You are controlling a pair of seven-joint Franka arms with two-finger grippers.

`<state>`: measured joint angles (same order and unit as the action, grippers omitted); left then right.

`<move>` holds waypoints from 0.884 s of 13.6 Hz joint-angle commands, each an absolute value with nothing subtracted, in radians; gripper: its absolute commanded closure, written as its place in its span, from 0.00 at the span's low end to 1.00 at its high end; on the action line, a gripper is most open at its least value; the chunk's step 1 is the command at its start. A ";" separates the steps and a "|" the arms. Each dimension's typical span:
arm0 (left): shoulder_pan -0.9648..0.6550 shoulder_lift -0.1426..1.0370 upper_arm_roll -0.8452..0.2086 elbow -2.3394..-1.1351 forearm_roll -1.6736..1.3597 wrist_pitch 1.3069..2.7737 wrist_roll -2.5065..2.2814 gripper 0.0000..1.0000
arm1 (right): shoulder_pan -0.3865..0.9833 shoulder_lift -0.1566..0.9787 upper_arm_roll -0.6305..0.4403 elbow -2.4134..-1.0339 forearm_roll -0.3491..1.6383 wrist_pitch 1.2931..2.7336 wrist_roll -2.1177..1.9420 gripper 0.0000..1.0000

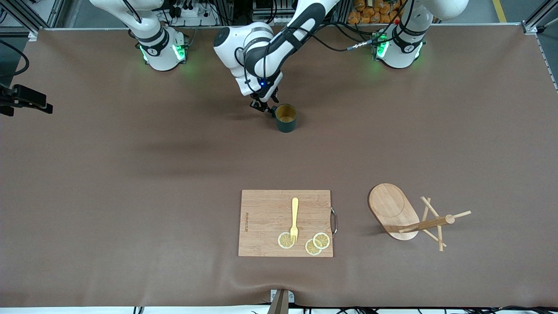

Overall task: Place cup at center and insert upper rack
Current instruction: 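Grasp the mug handle with the left gripper and lift it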

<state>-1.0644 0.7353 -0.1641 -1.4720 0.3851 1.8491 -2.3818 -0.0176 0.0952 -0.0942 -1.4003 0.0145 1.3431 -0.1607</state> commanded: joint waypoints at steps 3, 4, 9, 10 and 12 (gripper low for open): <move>-1.072 0.755 -0.158 -1.453 0.416 1.852 -2.401 0.61 | -0.023 0.077 -0.083 -1.410 0.012 1.359 -0.121 0.00; -1.072 0.755 -0.156 -1.453 0.414 1.852 -2.401 0.65 | -0.025 0.077 -0.083 -1.410 0.014 1.376 -0.094 0.00; -1.072 0.750 -0.152 -1.451 0.420 1.852 -2.398 1.00 | -0.011 0.072 -0.081 -1.407 0.014 1.390 -0.080 0.00; -1.071 0.744 -0.152 -1.448 0.426 1.852 -2.398 1.00 | -0.011 0.072 -0.081 -1.407 0.015 1.388 -0.080 0.00; -1.062 0.712 -0.150 -1.447 0.426 1.852 -2.388 1.00 | -0.011 0.072 -0.081 -1.407 0.017 1.388 -0.080 0.00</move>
<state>-1.0635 0.7428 -0.1544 -1.4567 0.4024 1.8542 -2.3821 -0.0130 0.0928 -0.0843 -1.3978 0.0155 1.3879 -0.0996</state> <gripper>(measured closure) 0.789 0.000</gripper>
